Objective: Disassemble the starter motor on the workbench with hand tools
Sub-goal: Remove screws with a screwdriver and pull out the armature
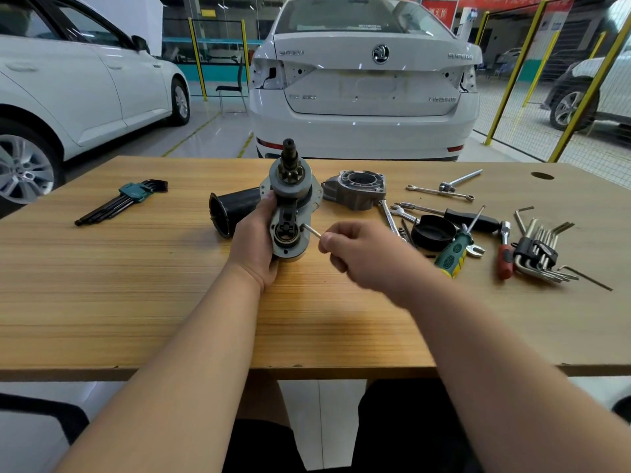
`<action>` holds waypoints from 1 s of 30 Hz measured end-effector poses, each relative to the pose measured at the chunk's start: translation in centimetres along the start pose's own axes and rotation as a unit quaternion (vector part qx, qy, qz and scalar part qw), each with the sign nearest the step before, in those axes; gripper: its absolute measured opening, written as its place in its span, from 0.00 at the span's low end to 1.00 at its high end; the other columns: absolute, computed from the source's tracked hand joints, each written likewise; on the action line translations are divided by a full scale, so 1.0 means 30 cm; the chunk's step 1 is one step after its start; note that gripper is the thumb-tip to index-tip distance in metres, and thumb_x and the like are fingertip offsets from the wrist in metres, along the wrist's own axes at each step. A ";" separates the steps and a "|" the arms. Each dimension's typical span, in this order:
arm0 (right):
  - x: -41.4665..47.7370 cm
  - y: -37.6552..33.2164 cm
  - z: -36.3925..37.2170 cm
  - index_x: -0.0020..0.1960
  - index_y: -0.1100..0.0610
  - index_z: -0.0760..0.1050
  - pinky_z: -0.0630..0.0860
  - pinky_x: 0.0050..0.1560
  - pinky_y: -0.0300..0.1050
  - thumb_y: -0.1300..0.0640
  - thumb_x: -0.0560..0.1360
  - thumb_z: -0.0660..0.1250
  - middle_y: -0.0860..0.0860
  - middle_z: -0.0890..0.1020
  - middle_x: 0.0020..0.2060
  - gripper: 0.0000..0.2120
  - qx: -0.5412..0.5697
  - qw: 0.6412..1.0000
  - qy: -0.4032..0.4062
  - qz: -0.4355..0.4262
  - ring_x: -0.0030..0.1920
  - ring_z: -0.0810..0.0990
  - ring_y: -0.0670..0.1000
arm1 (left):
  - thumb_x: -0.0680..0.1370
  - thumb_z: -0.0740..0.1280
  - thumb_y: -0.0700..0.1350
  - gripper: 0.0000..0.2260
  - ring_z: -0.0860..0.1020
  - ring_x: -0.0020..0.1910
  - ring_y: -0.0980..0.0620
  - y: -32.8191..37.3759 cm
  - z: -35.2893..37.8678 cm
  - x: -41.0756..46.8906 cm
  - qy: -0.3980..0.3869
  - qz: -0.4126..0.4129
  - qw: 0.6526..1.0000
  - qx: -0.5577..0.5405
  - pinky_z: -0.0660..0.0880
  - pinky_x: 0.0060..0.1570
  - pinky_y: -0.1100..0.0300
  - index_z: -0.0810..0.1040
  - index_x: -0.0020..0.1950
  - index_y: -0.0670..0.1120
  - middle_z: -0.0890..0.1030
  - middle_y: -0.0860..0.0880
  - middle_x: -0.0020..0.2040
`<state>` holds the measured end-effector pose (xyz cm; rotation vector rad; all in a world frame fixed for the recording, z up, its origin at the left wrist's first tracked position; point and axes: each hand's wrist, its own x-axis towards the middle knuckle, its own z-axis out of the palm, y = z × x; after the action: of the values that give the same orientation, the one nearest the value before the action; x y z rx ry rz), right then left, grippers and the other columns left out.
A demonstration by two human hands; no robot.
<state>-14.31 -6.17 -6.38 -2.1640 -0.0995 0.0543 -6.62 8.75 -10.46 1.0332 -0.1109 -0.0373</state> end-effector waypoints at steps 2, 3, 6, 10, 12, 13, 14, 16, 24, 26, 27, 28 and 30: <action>0.033 -0.038 -0.083 0.41 0.47 0.77 0.66 0.25 0.32 0.48 0.80 0.62 0.45 0.77 0.30 0.11 -0.137 0.990 -0.012 -0.033 0.23 0.70 0.39 | 0.82 0.59 0.50 0.13 0.82 0.46 0.52 0.002 0.001 -0.002 -0.010 -0.004 1.000 0.012 0.75 0.50 0.54 0.81 0.51 0.45 0.85 0.47 0.45; 0.051 -0.063 -0.119 0.40 0.46 0.77 0.66 0.25 0.32 0.47 0.79 0.64 0.44 0.78 0.31 0.10 -0.190 0.981 -0.019 -0.046 0.24 0.71 0.39 | 0.82 0.59 0.51 0.14 0.82 0.46 0.50 0.002 0.002 -0.002 -0.014 -0.005 1.000 0.025 0.75 0.51 0.53 0.81 0.52 0.45 0.84 0.46 0.46; 0.106 -0.130 -0.182 0.41 0.46 0.79 0.66 0.34 0.39 0.46 0.77 0.67 0.44 0.80 0.35 0.08 -0.298 0.951 -0.048 -0.069 0.33 0.75 0.41 | 0.82 0.59 0.51 0.15 0.81 0.49 0.48 -0.001 0.004 0.000 -0.029 -0.002 0.997 0.065 0.75 0.51 0.52 0.81 0.55 0.42 0.83 0.42 0.50; 0.143 -0.169 -0.193 0.55 0.51 0.81 0.68 0.39 0.42 0.47 0.77 0.67 0.47 0.80 0.40 0.11 -0.383 0.916 -0.076 -0.090 0.41 0.76 0.46 | 0.82 0.59 0.50 0.16 0.81 0.53 0.47 -0.005 0.003 0.000 -0.050 0.004 0.995 0.088 0.75 0.53 0.53 0.80 0.58 0.41 0.82 0.40 0.54; 0.134 -0.163 -0.201 0.54 0.50 0.81 0.67 0.38 0.41 0.48 0.77 0.66 0.46 0.79 0.40 0.10 -0.360 0.923 -0.079 -0.107 0.41 0.75 0.45 | 0.82 0.58 0.50 0.15 0.82 0.52 0.47 -0.006 0.001 -0.001 -0.051 0.002 0.995 0.083 0.76 0.51 0.55 0.80 0.57 0.42 0.83 0.41 0.53; 0.124 -0.153 -0.209 0.51 0.48 0.81 0.67 0.38 0.41 0.48 0.78 0.65 0.45 0.79 0.39 0.08 -0.318 0.938 -0.069 -0.119 0.41 0.75 0.45 | 0.82 0.58 0.50 0.15 0.82 0.52 0.48 -0.006 -0.001 -0.001 -0.049 0.002 0.996 0.079 0.76 0.50 0.55 0.81 0.56 0.42 0.83 0.42 0.52; 0.113 -0.138 -0.216 0.47 0.46 0.80 0.69 0.39 0.43 0.48 0.78 0.64 0.46 0.79 0.39 0.07 -0.258 0.956 -0.051 -0.131 0.41 0.76 0.46 | 0.82 0.58 0.50 0.15 0.82 0.51 0.49 -0.005 -0.002 0.001 -0.044 0.003 0.996 0.076 0.76 0.50 0.56 0.81 0.55 0.43 0.84 0.42 0.52; 0.083 -0.097 -0.214 0.43 0.45 0.78 0.73 0.42 0.45 0.49 0.79 0.63 0.46 0.80 0.38 0.08 -0.135 0.979 -0.003 -0.152 0.40 0.76 0.46 | 0.82 0.59 0.50 0.14 0.82 0.52 0.49 -0.002 -0.002 0.001 -0.032 0.001 0.997 0.067 0.76 0.49 0.56 0.81 0.55 0.44 0.84 0.43 0.52; 0.024 0.067 -0.017 0.44 0.40 0.74 0.65 0.36 0.34 0.50 0.79 0.63 0.40 0.76 0.37 0.07 0.013 0.979 0.140 -0.149 0.37 0.72 0.40 | 0.81 0.60 0.53 0.17 0.83 0.45 0.51 0.006 0.001 0.002 -0.013 -0.030 0.999 0.028 0.76 0.45 0.55 0.86 0.46 0.48 0.85 0.46 0.46; 0.026 0.061 0.001 0.44 0.41 0.74 0.68 0.32 0.35 0.51 0.80 0.63 0.39 0.77 0.35 0.08 0.048 0.974 0.150 -0.163 0.35 0.73 0.42 | 0.81 0.60 0.53 0.18 0.84 0.43 0.53 0.007 -0.003 0.007 -0.020 -0.051 0.998 0.007 0.76 0.44 0.57 0.87 0.42 0.49 0.85 0.47 0.46; 0.028 0.052 0.006 0.44 0.41 0.74 0.71 0.33 0.38 0.52 0.80 0.62 0.39 0.78 0.36 0.08 0.052 0.972 0.150 -0.172 0.36 0.74 0.43 | 0.81 0.60 0.53 0.18 0.84 0.44 0.53 0.010 -0.004 0.010 -0.023 -0.062 0.998 -0.005 0.75 0.45 0.57 0.87 0.44 0.49 0.85 0.47 0.47; 0.031 0.041 0.009 0.44 0.42 0.74 0.73 0.36 0.40 0.53 0.80 0.62 0.39 0.78 0.36 0.08 0.048 0.972 0.147 -0.178 0.36 0.75 0.44 | 0.81 0.61 0.53 0.17 0.84 0.45 0.53 0.012 -0.004 0.012 -0.022 -0.071 0.997 -0.014 0.75 0.46 0.57 0.87 0.47 0.48 0.85 0.47 0.48; 0.043 0.012 0.003 0.43 0.43 0.73 0.76 0.39 0.45 0.53 0.80 0.62 0.41 0.78 0.33 0.09 0.032 0.971 0.145 -0.187 0.35 0.75 0.45 | 0.81 0.61 0.53 0.15 0.83 0.47 0.52 0.019 -0.004 0.015 -0.017 -0.083 0.996 -0.020 0.75 0.47 0.57 0.83 0.53 0.46 0.85 0.47 0.50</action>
<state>-13.00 -6.19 -6.73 -2.0307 -0.3299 -0.4688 -6.16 9.11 -9.97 1.0010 -0.0554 -0.2071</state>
